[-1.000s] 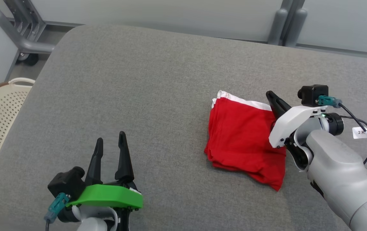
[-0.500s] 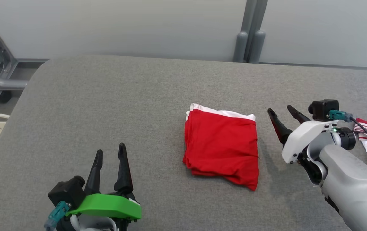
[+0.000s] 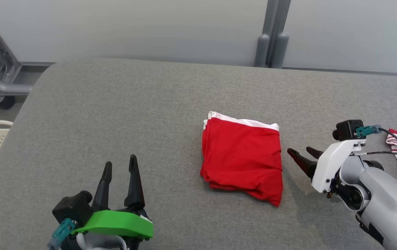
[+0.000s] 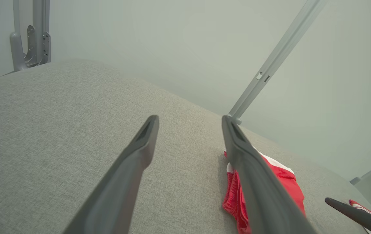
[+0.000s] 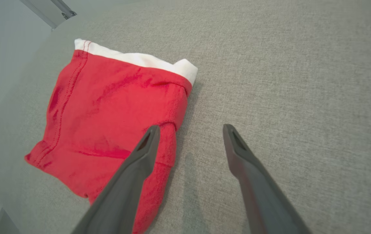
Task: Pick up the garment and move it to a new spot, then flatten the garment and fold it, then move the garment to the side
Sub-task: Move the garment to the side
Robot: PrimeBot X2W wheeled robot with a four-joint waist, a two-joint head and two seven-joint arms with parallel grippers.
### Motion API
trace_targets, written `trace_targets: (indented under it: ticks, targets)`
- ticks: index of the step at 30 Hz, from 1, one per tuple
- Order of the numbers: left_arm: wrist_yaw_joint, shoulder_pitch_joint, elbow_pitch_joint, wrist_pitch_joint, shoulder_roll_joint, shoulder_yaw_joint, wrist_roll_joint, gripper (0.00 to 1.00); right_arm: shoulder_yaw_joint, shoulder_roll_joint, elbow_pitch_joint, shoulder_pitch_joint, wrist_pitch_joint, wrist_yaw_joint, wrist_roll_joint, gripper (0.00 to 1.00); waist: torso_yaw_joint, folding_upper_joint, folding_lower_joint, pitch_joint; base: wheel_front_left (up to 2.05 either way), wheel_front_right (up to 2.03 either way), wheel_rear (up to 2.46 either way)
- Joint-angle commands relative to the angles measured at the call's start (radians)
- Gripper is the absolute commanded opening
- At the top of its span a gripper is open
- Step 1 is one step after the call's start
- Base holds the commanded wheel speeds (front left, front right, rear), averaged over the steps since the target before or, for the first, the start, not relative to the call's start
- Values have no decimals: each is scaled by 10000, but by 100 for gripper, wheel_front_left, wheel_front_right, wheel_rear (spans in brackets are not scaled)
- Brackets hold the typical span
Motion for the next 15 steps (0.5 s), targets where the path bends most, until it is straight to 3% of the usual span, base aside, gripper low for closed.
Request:
trace_targets:
  ticks: [1, 15]
  targets:
    - [12, -93, 21, -47, 32, 7, 27, 100, -144, -87, -113, 138, 276, 2, 351, 100, 300, 103, 0, 229, 0, 0, 0]
    - [-92, -367, 191, -200, -78, 50, -63, 100, -416, 164, 598, -181, 1761, 3, 1371, 100, 1188, 103, 0, 621, 0, 0, 0]
